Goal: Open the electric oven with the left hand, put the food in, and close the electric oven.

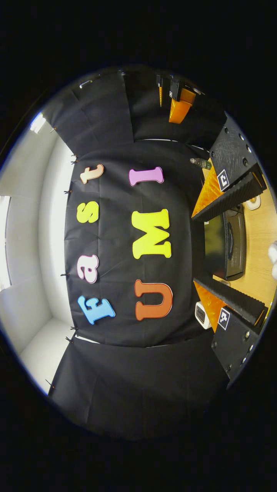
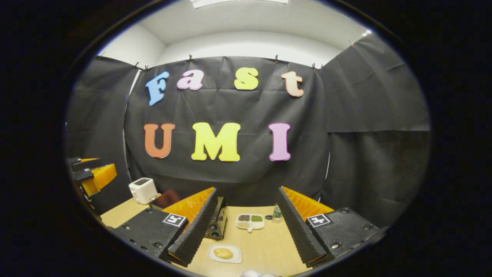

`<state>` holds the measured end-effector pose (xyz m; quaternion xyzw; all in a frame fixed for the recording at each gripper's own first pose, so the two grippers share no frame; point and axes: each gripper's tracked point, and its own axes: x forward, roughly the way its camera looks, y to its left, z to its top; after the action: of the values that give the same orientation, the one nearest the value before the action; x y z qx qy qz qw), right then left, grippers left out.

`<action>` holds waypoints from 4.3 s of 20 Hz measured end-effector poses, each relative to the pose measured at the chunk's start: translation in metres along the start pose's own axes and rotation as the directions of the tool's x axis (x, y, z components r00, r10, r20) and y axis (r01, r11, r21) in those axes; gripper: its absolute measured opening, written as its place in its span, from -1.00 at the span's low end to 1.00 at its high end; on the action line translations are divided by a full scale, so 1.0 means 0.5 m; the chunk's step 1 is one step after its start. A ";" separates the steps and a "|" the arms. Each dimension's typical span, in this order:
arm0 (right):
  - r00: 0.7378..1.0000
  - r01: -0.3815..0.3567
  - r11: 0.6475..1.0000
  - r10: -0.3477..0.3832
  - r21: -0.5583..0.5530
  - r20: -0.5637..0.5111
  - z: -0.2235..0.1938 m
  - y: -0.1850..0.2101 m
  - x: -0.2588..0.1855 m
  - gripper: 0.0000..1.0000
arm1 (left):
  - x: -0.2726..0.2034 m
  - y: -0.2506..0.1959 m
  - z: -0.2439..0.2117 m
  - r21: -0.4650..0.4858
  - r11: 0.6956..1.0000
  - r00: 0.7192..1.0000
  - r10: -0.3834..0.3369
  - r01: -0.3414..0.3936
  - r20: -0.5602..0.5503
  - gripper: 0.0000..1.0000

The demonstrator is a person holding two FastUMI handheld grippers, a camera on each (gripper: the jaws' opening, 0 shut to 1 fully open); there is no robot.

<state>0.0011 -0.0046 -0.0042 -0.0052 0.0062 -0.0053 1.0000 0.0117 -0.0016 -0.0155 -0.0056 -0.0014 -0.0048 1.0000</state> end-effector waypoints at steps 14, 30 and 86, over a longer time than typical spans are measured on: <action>0.998 0.058 0.998 -0.059 -0.036 -0.030 -0.029 -0.079 0.017 0.99 | 0.196 -0.033 -0.288 -0.002 1.000 0.989 -0.020 0.020 -0.145 0.88; 0.987 0.087 0.995 -0.093 -0.047 -0.128 -0.094 -0.094 0.063 0.99 | 0.380 -0.051 -0.509 0.006 0.999 0.958 -0.037 0.041 -0.283 0.91; 0.960 0.011 0.999 -0.020 -0.035 -0.278 -0.257 -0.056 -0.022 0.99 | 0.020 -0.044 -0.840 -0.062 0.997 0.747 -0.068 0.036 -0.661 0.92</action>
<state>-0.0118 -0.0338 -0.1323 -0.0208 0.1466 -0.0137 0.9889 0.0229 -0.0281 -0.4352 -0.0261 0.3533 -0.0341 0.9345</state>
